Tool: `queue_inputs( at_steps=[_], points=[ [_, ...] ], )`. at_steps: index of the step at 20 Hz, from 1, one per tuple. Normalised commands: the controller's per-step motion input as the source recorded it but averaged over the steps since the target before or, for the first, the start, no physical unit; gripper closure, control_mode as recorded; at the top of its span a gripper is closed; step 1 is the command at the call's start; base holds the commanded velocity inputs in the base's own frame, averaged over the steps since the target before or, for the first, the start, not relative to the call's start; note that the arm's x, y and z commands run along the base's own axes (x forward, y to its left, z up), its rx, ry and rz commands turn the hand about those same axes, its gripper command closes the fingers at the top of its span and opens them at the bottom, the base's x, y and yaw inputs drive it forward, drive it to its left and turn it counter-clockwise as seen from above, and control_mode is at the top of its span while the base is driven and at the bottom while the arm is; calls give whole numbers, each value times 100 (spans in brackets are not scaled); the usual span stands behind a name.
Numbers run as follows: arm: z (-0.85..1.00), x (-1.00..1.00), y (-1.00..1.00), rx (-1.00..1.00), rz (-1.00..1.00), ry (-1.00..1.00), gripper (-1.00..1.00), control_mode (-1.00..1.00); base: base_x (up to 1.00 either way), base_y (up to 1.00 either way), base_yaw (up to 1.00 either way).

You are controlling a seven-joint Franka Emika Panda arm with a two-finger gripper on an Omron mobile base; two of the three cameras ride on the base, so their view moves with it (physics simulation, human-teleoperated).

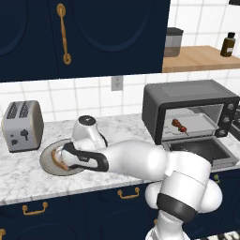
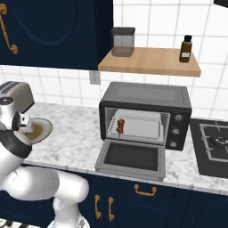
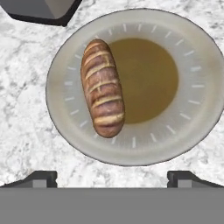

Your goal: Pick up the kebab skewer and baguette bread, and place them inside the toaster oven. Close the toaster oven door and start by setting the timer.

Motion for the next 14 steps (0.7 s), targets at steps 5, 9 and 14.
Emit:
queue_inputs(
  at_steps=[5,9,14],
  points=[
    [-45,23,11,0,0,4,-100,-100,0,0,0],
    [-25,15,32,0,0,1,-100,-100,0,0,0],
    [-13,21,16,0,0,1,-100,-100,0,0,0]
  ],
)
